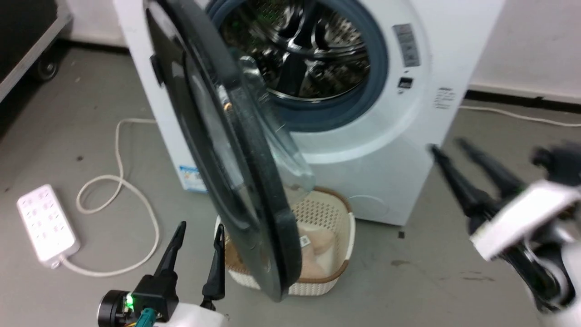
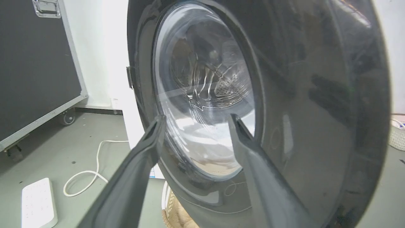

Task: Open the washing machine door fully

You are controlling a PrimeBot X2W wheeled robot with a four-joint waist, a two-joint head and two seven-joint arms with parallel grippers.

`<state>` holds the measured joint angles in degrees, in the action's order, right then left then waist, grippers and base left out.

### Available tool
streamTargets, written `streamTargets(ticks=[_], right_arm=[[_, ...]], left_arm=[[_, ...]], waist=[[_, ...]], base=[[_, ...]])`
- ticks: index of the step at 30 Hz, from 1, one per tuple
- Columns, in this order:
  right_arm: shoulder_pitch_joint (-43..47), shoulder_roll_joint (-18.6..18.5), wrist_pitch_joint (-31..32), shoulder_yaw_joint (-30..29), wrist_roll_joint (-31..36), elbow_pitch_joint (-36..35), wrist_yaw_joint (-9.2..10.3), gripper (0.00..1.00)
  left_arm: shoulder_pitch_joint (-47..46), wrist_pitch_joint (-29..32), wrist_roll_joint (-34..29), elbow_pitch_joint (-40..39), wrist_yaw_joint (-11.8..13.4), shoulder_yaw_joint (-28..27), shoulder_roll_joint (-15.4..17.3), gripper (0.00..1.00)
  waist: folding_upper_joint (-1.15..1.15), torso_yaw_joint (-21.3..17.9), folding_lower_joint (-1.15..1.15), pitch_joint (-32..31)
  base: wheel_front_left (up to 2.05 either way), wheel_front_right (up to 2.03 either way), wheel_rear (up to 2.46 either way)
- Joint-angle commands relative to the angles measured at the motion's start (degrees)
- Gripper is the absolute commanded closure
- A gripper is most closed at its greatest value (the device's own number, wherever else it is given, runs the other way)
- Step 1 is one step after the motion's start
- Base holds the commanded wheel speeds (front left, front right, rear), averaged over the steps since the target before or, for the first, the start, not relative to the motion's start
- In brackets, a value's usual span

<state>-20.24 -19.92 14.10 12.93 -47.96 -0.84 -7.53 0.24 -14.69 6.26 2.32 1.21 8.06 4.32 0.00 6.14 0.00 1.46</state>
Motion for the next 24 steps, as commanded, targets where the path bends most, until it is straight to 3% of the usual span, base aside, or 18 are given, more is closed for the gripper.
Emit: streamTargets(ticks=[1, 5, 9, 12, 16, 24], right_arm=[[2.53, -1.67, -4.20, -0.16, 4.54, -0.55, 0.04, 0.00], [8.83, -2.76, -15.70, -1.97, 17.60, -1.15, 0.04, 0.00], [15.27, 1.45, -21.83, -6.45, 26.51, -1.39, 0.04, 0.00], [19.76, 6.32, -24.31, -10.52, 30.80, -2.36, 0.04, 0.00], [24.98, 10.58, -25.98, -11.58, 36.01, -3.32, 0.04, 0.00], [29.59, 16.20, -28.48, -14.86, 43.28, -3.15, 0.04, 0.00]], left_arm=[[1.28, -0.30, 0.27, 0.15, -0.22, -0.39, -0.11, 0.00], [1.97, -0.30, 0.57, 0.37, -0.15, -1.31, -0.06, 0.00], [2.85, -0.30, 0.61, 0.06, 0.03, -1.83, -0.11, 0.00], [3.45, -0.30, 0.52, 0.09, -0.06, -1.87, -0.14, 0.00], [3.83, -0.30, 0.46, 0.48, -0.28, -1.62, -0.19, 0.00], [3.86, -0.30, 0.52, 1.93, -0.46, -1.53, -0.22, 0.00]], waist=[[0.00, -1.25, 0.00, -1.16], [0.00, -2.42, 0.00, -2.07], [0.00, -3.08, 0.00, -2.54], [0.00, -3.32, 0.00, -2.72], [0.00, -3.37, 0.00, -2.74], [0.00, -3.45, 0.00, -2.87]], base=[[0.00, 0.00, 0.00], [0.00, 0.00, 0.00], [0.00, 0.00, 0.00], [0.00, 0.00, 0.00], [0.00, 0.00, 0.00], [0.00, 0.00, 0.00]])
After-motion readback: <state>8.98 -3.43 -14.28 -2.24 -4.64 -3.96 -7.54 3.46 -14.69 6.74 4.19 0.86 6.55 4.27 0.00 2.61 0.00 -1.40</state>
